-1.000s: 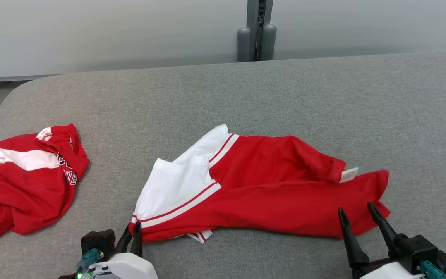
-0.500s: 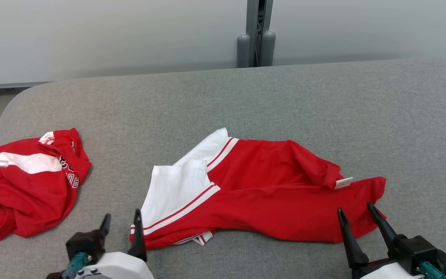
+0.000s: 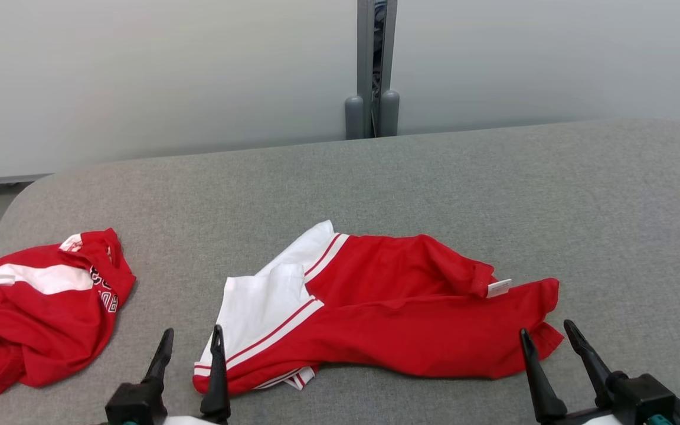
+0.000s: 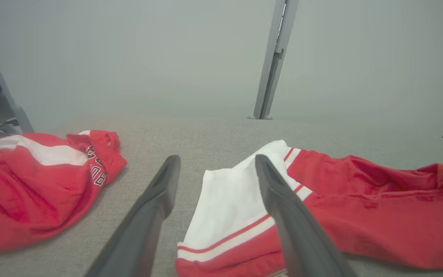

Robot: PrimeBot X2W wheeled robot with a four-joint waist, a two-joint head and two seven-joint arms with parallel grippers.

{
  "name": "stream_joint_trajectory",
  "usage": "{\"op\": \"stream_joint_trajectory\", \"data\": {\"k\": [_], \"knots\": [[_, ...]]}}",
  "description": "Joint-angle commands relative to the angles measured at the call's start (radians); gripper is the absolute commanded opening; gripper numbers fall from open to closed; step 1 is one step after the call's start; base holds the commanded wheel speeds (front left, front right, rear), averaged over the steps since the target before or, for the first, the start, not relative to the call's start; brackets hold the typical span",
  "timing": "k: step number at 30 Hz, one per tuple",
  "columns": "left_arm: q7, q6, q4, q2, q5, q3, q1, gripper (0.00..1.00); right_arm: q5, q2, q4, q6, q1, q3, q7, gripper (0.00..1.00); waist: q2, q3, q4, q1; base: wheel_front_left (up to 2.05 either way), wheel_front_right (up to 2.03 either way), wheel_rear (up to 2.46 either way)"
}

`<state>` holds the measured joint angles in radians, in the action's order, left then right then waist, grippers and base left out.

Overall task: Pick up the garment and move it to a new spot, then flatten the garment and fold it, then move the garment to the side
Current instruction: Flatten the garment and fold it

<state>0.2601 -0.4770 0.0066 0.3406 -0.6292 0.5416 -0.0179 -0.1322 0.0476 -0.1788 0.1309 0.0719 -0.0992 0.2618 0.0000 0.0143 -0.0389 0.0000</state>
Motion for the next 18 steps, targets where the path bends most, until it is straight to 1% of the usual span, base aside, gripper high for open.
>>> {"op": "stream_joint_trajectory", "data": {"k": [1,3,9,11,18], "knots": [[0.006,0.012,0.022,0.0,0.048,-0.008,-0.017,1.0,-0.008,0.006,0.006,0.0,0.021,0.003,0.005,1.0,0.0,-0.013,-0.006,0.0,0.0,0.0,0.0],[0.006,0.032,0.037,-0.034,0.067,-0.018,-0.04,1.0,-0.01,0.006,0.007,0.0,0.035,-0.001,0.005,1.0,0.0,-0.02,-0.006,0.0,0.0,0.0,0.0],[0.006,0.082,0.087,-0.091,0.122,-0.062,-0.077,1.0,-0.019,0.006,-0.005,0.0,0.061,-0.008,0.005,1.0,0.0,-0.037,-0.009,0.0,0.0,0.0,0.0],[0.006,0.089,0.093,-0.096,0.128,-0.07,-0.079,1.0,-0.02,0.006,-0.007,0.0,0.061,-0.009,0.005,1.0,0.0,-0.039,-0.009,0.0,0.0,0.0,0.0],[0.006,0.136,0.121,-0.129,0.159,-0.128,-0.094,1.0,-0.022,0.006,-0.014,0.0,0.057,-0.011,0.005,1.0,0.0,-0.045,-0.014,0.0,0.0,0.0,0.0]]}}
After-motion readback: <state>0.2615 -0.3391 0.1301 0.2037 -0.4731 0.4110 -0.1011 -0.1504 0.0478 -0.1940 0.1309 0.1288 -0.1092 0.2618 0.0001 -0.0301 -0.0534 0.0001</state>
